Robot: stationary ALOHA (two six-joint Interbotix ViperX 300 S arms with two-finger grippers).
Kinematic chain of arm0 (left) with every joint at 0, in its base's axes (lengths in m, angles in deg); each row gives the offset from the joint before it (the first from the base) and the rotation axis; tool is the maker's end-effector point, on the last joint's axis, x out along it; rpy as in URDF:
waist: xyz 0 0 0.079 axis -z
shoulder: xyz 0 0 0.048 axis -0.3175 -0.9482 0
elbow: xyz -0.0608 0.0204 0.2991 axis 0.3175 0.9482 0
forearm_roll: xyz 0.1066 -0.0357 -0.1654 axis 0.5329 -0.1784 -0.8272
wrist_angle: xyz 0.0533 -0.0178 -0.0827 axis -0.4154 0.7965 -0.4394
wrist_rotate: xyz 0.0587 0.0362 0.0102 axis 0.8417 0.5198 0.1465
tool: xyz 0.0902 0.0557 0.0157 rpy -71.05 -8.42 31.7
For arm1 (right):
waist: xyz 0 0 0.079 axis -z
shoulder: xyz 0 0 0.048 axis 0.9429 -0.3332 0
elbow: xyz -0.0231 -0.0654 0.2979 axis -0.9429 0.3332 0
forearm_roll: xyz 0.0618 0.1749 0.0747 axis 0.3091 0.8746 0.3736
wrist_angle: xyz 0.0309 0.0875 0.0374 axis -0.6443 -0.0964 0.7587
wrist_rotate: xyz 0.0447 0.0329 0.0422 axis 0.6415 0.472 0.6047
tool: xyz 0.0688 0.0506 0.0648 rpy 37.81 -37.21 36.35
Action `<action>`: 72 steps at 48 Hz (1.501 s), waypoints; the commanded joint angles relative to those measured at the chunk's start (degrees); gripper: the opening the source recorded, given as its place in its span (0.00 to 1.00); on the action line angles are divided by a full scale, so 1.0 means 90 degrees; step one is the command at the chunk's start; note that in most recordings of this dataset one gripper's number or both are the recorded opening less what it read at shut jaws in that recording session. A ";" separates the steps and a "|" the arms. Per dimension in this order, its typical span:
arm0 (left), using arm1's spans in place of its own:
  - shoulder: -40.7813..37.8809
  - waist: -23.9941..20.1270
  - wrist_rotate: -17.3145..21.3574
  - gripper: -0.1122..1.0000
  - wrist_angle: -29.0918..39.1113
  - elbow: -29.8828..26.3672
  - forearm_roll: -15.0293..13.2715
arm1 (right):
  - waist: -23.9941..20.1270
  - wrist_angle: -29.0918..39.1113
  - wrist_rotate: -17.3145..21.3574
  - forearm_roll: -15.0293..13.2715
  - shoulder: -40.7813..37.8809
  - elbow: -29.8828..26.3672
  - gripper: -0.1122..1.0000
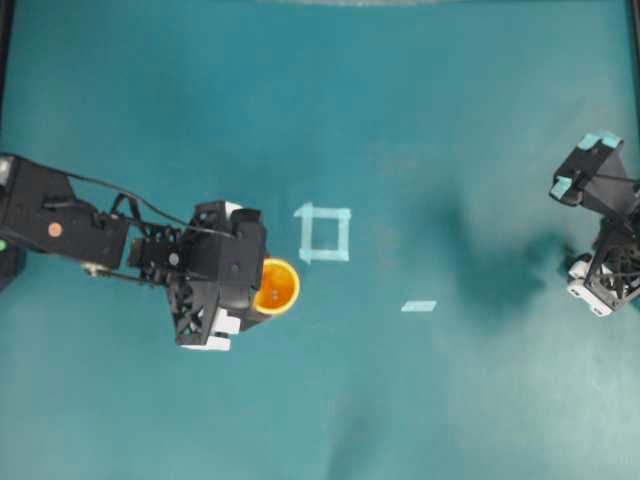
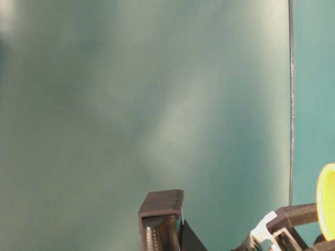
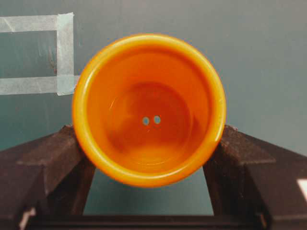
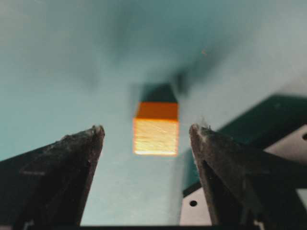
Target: Hold the block with right arm and the cup with left arm, then put the block into the cup.
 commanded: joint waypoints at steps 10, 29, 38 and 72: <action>0.0068 0.0010 0.0010 0.68 -0.0029 -0.0176 0.0000 | -0.0068 -0.0449 0.0195 -0.0088 -0.0010 0.0186 0.72; 0.0078 0.0010 0.0020 0.68 -0.0029 -0.0234 0.0010 | -0.0068 -0.0889 0.0205 -0.0088 -0.0293 0.0498 0.71; 0.0068 0.0010 0.0020 0.68 -0.0020 -0.0254 0.0010 | -0.0068 -0.0938 0.0205 -0.0166 -0.0342 0.0488 0.67; 0.0068 0.0010 0.0010 0.68 -0.0029 -0.0264 0.0010 | -0.0068 -0.3008 0.0098 -0.2832 -0.0527 -0.1240 0.46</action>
